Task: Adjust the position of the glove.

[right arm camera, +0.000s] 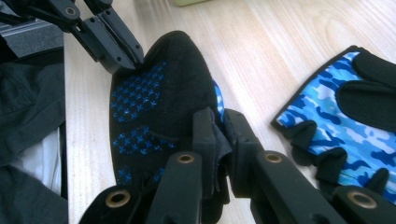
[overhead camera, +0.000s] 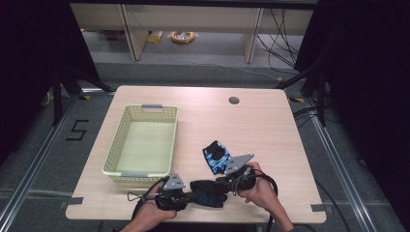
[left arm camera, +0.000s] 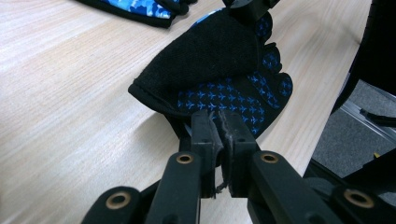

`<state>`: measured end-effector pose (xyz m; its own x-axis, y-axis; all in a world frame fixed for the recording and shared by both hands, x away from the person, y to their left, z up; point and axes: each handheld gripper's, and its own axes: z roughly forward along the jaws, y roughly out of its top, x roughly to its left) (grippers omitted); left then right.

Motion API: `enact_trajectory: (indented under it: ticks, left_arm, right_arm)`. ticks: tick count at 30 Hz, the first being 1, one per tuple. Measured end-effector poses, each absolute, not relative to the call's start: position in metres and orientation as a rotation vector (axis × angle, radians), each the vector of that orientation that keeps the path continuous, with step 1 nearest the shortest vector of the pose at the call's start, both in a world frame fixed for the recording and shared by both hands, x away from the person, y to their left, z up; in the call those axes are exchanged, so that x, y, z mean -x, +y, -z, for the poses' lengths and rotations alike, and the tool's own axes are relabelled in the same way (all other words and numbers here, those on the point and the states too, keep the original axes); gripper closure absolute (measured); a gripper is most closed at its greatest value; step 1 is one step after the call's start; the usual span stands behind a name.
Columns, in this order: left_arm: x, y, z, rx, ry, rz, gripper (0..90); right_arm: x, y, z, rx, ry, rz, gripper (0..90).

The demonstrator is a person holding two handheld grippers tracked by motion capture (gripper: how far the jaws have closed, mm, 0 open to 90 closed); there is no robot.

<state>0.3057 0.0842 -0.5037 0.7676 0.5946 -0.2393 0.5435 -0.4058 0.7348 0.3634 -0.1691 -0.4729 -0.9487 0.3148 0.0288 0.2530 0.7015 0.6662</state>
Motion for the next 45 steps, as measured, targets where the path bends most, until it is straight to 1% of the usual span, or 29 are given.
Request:
enact_trajectory:
  ticks: [2,3,5,6,8,9,10,11,12,13,14,15,16,17,18,19,20,21,25,30,34,37,40,45]
  left_arm:
    - [-0.307,0.084,0.505,-2.102,0.831,-0.08,84.0]
    - [-0.31,0.082,0.509,-2.096,0.866,-0.067,83.8]
    - [-0.312,0.082,0.511,-2.106,0.853,-0.062,83.4]
    - [-0.313,0.082,0.514,-2.094,0.881,-0.041,83.0]
    - [-0.312,0.081,0.512,-2.108,0.852,-0.066,81.3]
    - [-0.312,0.081,0.512,-2.108,0.852,-0.066,80.5]
    - [-0.312,0.081,0.512,-2.12,0.86,-0.068,80.5]
    - [-0.311,0.081,0.512,-2.112,0.85,-0.061,77.0]
    - [-0.311,0.082,0.512,-2.114,0.854,-0.059,75.1]
    - [-0.311,0.082,0.512,-2.114,0.854,-0.059,72.4]
    - [-0.31,0.082,0.511,-2.109,0.862,-0.041,68.3]
    - [-0.31,0.082,0.511,-2.109,0.862,-0.041,63.3]
    - [-0.309,0.082,0.51,-2.101,0.881,-0.033,63.3]
    - [-0.308,0.081,0.509,-2.092,0.888,-0.026,58.2]
    - [-0.308,0.082,0.508,-2.102,0.885,-0.033,56.2]
    - [-0.308,0.082,0.507,-2.102,0.887,-0.033,51.6]
    - [-0.308,0.081,0.506,-2.101,0.9,-0.032,51.6]
    - [-0.309,0.083,0.506,-2.097,0.925,-0.022,43.8]
    - [-0.305,0.088,0.503,-2.072,0.947,-0.007,36.3]
    - [-0.299,0.1,0.499,-2.05,0.949,0.003,29.7]
    - [-0.293,0.118,0.499,-2.02,0.987,-0.002,28.6]
    - [-0.29,0.125,0.5,-2.01,0.997,-0.003,28.1]
    - [-0.288,0.129,0.502,-2.004,1.01,-0.002,28.1]
    - [-0.286,0.13,0.503,-2.001,1.004,-0.017,27.9]
  right_arm:
    - [-0.365,-0.169,0.475,-0.486,2.815,-1.068,83.8]
    - [-0.367,-0.169,0.48,-0.539,2.825,-1.032,83.4]
    - [-0.37,-0.167,0.489,-0.536,2.826,-1.005,82.0]
    - [-0.37,-0.166,0.492,-0.57,2.824,-0.968,80.7]
    - [-0.369,-0.16,0.495,-0.536,2.802,-0.914,79.4]
    - [-0.369,-0.157,0.495,-0.524,2.799,-0.886,77.3]
    - [-0.369,-0.157,0.495,-0.524,2.799,-0.886,77.3]
    - [-0.368,-0.154,0.494,-0.552,2.781,-0.862,72.0]
    - [-0.368,-0.154,0.494,-0.569,2.778,-0.851,69.2]
    - [-0.368,-0.154,0.494,-0.569,2.778,-0.851,69.2]
    - [-0.368,-0.155,0.493,-0.607,2.75,-0.858,60.5]
    - [-0.368,-0.155,0.493,-0.607,2.75,-0.858,60.5]
    - [-0.367,-0.156,0.491,-0.645,2.755,-0.857,57.2]
    - [-0.367,-0.157,0.491,-0.641,2.74,-0.885,55.3]
    - [-0.367,-0.158,0.489,-0.635,2.721,-0.907,51.8]
    - [-0.366,-0.16,0.485,-0.703,2.695,-0.93,48.3]
    - [-0.366,-0.16,0.485,-0.703,2.695,-0.93,48.3]
    - [-0.368,-0.163,0.482,-0.732,2.65,-0.976,43.7]
    - [-0.371,-0.167,0.477,-0.87,2.564,-1.001,39.9]
    - [-0.381,-0.169,0.47,-0.961,2.488,-1.014,38.2]
    - [-0.39,-0.167,0.466,-1.076,2.424,-1.078,40.1]
    - [-0.397,-0.161,0.465,-1.076,2.412,-1.081,41.5]
    - [-0.402,-0.154,0.467,-1.043,2.413,-1.051,43.2]
    - [-0.407,-0.145,0.471,-1.077,2.442,-1.016,46.8]
